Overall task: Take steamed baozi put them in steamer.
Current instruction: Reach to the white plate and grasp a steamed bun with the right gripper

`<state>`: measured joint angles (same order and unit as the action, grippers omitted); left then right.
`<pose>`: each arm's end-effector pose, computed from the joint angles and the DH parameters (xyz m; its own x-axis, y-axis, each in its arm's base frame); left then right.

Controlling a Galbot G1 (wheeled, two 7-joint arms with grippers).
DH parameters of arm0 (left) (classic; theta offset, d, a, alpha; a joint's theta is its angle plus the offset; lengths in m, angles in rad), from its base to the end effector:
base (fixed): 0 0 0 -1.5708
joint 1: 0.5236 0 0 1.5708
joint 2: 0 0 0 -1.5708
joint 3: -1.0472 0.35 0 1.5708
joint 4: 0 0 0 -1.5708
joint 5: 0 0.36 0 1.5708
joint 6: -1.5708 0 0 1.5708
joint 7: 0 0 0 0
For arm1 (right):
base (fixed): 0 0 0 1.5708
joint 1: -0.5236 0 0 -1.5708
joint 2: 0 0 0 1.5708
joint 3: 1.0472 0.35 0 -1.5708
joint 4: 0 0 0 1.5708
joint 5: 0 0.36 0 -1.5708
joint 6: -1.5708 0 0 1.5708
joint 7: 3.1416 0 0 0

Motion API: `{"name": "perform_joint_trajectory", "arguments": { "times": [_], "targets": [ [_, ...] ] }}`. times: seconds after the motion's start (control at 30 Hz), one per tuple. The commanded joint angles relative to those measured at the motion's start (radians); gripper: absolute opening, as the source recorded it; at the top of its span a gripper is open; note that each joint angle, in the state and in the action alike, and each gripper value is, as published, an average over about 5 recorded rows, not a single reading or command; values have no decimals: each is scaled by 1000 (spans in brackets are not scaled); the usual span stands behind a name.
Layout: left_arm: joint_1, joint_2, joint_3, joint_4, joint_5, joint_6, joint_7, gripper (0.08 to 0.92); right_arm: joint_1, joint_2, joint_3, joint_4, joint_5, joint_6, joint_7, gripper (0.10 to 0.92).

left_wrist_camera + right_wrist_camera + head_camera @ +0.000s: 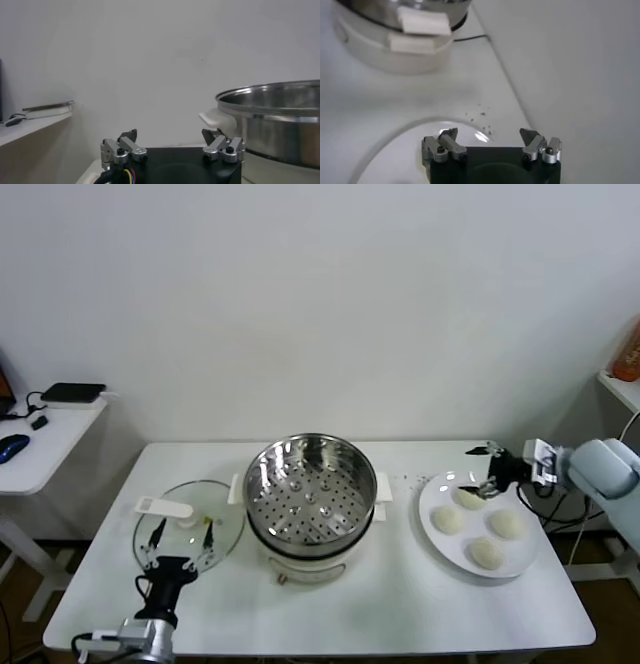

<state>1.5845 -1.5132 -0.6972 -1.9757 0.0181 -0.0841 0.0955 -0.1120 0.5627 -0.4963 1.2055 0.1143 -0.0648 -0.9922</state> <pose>0.1753 0.0690 -0.3425 -0.9983 -0.0296 0.0495 -0.0218 0.9883 0.1509 0.5050 -0.2520 -0.1538 -0.4077 -0.3576 0.8402 -0.9131 0.1584 -0.3757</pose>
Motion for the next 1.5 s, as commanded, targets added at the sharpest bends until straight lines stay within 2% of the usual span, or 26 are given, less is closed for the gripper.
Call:
{"name": "perform_joint_trajectory", "arguments": {
  "times": [0.03,0.53,1.5],
  "targets": [
    [0,-1,-1,3,-10,2,-1,823,382,115,-412,-296,-130,159,-155,823],
    [-3,3,-19,1,-19,22,-18,823,276,292,-332,-480,-288,233,-140,823],
    [6,12,-33,-3,-25,26,-24,823,121,398,-96,-645,-444,293,-99,823]
  ]
}}
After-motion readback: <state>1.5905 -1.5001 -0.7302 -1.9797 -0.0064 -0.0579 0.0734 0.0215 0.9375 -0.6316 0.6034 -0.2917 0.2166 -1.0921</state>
